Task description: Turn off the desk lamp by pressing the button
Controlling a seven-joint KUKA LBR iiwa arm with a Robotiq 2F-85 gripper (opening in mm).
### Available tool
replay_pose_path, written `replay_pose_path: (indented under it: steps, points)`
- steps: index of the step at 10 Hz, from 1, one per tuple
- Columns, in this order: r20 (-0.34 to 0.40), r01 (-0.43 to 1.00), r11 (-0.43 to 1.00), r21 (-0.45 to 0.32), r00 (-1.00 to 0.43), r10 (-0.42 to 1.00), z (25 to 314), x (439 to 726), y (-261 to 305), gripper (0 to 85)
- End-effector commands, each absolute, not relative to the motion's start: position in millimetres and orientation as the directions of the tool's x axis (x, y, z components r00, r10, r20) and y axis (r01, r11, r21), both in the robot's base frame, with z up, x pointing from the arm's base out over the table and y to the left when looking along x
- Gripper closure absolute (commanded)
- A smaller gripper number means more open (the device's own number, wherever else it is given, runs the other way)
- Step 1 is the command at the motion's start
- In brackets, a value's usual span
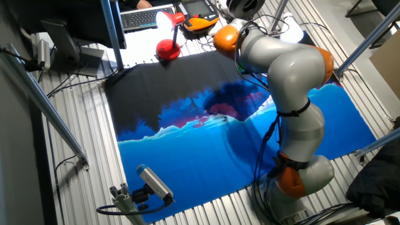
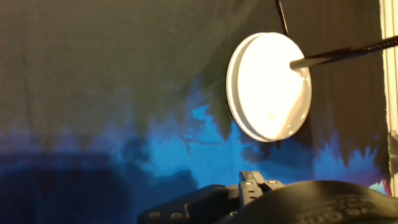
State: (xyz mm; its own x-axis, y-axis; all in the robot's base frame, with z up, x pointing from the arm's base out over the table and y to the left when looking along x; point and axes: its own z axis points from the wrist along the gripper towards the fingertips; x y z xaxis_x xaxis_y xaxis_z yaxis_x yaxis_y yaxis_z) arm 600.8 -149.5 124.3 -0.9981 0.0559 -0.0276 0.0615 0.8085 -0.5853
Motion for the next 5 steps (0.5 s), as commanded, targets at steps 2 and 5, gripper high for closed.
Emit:
replay_pose_path:
  steps: [2, 5]
  points:
    - [-0.027, 0.045, 0.818, -0.573, -0.999, 0.036, 119, 609, -164, 85.0]
    - [-0.029, 0.036, 0.836, -0.548, -0.999, 0.024, 118, 610, -167, 85.0]
